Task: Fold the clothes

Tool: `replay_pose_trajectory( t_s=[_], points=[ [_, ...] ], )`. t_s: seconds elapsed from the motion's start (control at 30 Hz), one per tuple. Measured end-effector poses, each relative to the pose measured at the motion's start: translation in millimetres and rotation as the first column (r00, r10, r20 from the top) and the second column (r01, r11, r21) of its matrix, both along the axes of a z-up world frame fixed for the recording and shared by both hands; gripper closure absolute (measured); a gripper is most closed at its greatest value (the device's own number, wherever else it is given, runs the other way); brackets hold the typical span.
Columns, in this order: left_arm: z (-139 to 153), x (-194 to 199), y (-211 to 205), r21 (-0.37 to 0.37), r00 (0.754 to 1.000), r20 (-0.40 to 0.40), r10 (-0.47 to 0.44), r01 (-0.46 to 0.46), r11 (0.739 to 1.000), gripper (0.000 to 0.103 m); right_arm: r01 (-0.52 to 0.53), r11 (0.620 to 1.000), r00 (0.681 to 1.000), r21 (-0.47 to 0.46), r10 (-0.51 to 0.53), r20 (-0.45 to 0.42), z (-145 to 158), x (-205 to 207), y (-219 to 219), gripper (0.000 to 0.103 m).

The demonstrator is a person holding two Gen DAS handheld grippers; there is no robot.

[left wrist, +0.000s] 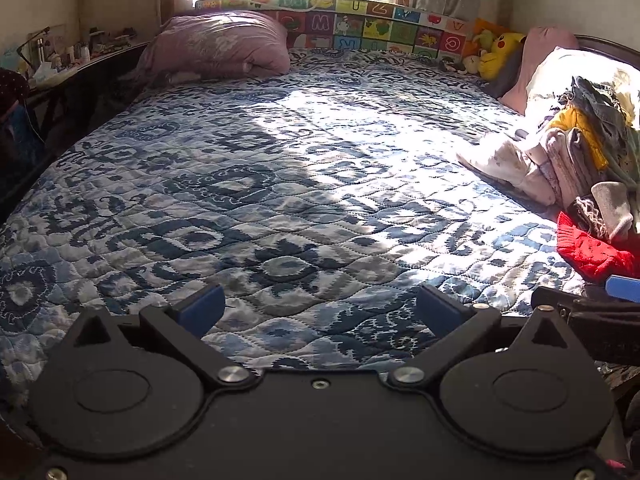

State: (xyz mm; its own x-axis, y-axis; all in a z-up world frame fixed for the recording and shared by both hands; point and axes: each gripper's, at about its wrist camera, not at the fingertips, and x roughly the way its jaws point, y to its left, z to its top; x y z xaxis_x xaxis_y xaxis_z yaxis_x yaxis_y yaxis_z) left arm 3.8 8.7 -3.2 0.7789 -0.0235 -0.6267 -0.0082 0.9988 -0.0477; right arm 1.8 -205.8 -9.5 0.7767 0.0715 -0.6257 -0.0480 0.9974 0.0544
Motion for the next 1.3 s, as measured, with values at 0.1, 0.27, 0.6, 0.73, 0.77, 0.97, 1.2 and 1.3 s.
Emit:
replay_pose_trajectory(
  t_s=[0.1, 0.27, 0.6, 0.73, 0.77, 0.97, 1.2, 1.3],
  points=[
    [-0.6, -0.1, -1.5, 0.01, 1.0, 0.0, -0.007, 0.007, 1.0, 0.0, 0.001, 1.0, 1.0, 0.0, -0.001, 0.001, 0.0, -0.1, -0.5, 0.0],
    [2.6, -2.9, -3.0, -0.001, 1.0, 0.013, -0.018, 0.018, 1.0, 0.001, -0.001, 1.0, 1.0, -0.001, 0.001, 0.002, 0.1, 0.1, 0.1, 0.0],
    [2.2, -4.8, -4.6, 0.008, 0.999, 0.029, -0.02, 0.02, 1.0, 0.0, -0.005, 1.0, 1.0, -0.005, 0.005, 0.001, -1.4, -1.1, 2.0, 0.0],
    [1.1, -4.7, -4.6, 0.006, 0.999, 0.028, -0.018, 0.018, 1.0, 0.0, -0.007, 1.0, 1.0, -0.005, 0.007, -0.001, -2.3, 0.3, 3.4, 0.0],
    [0.9, -4.6, -4.8, 0.005, 0.999, 0.027, -0.018, 0.018, 1.0, 0.0, -0.007, 1.0, 1.0, -0.004, 0.007, -0.002, -2.5, 0.9, 3.8, 0.0],
    [-0.2, -3.7, -5.5, 0.007, 1.0, 0.023, -0.018, 0.018, 1.0, 0.0, -0.001, 1.0, 1.0, 0.0, 0.001, -0.003, -3.9, -0.1, 0.2, 0.0],
    [-0.4, -2.4, -8.1, 0.016, 1.0, 0.022, -0.019, 0.019, 1.0, 0.0, 0.001, 1.0, 1.0, 0.003, -0.001, -0.003, -5.2, 1.5, -3.7, 0.0],
    [-0.7, -1.5, -10.3, 0.025, 1.0, 0.022, -0.023, 0.022, 0.999, 0.0, 0.002, 1.0, 1.0, 0.003, -0.002, -0.003, -5.9, 1.8, -4.6, 0.0]
  ],
)
